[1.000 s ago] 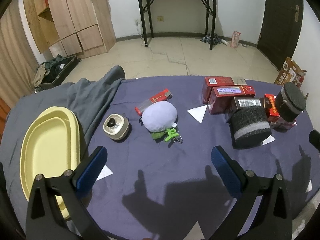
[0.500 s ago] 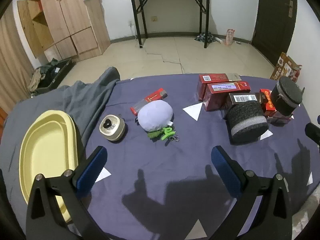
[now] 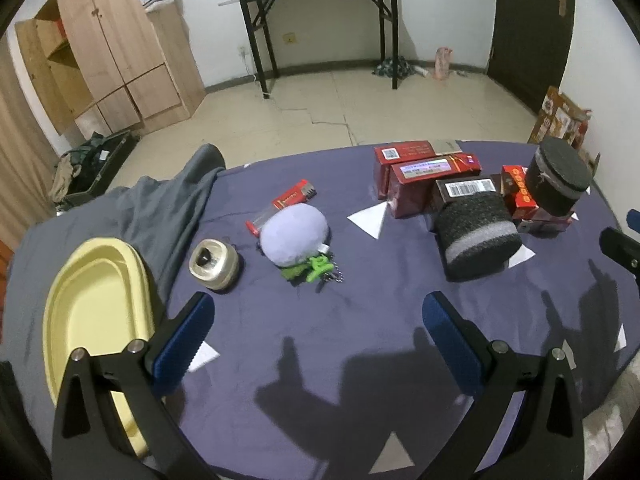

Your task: Organize rigid objects

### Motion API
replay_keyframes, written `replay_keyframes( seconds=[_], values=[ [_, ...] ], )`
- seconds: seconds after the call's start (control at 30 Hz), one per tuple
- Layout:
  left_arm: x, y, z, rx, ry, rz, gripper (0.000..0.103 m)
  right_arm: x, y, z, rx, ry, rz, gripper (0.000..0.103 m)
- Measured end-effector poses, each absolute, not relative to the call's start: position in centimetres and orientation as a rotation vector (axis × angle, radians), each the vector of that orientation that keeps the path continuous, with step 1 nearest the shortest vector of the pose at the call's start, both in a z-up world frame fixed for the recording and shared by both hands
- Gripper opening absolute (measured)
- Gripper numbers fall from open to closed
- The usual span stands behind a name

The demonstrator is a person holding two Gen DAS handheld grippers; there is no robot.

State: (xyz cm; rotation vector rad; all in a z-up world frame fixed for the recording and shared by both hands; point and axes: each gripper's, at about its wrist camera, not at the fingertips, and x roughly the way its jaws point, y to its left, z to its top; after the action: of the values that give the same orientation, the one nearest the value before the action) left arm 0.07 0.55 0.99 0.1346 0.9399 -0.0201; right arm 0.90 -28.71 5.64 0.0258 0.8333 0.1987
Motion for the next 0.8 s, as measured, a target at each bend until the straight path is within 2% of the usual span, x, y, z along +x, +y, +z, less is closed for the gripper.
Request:
replay_keyframes(
  seconds=[0.47, 0.6, 0.8],
  values=[
    [2.5, 2.5, 6.9, 0.106, 0.937, -0.042, 0.103, 1.4, -29.6, 6.0, 0.059, 0.842, 0.183, 0.103],
    [2.0, 3.0, 5.9, 0.041, 0.876, -0.026, 0.103, 1.3, -29.1, 6.0, 0.043, 0.845, 0.198, 0.103],
    [2.0, 2.8, 2.7, 0.034, 0.954, -0.017, 0.103, 1.4, -28.8, 5.8, 0.051, 0.856, 0.205, 0.103]
  ],
)
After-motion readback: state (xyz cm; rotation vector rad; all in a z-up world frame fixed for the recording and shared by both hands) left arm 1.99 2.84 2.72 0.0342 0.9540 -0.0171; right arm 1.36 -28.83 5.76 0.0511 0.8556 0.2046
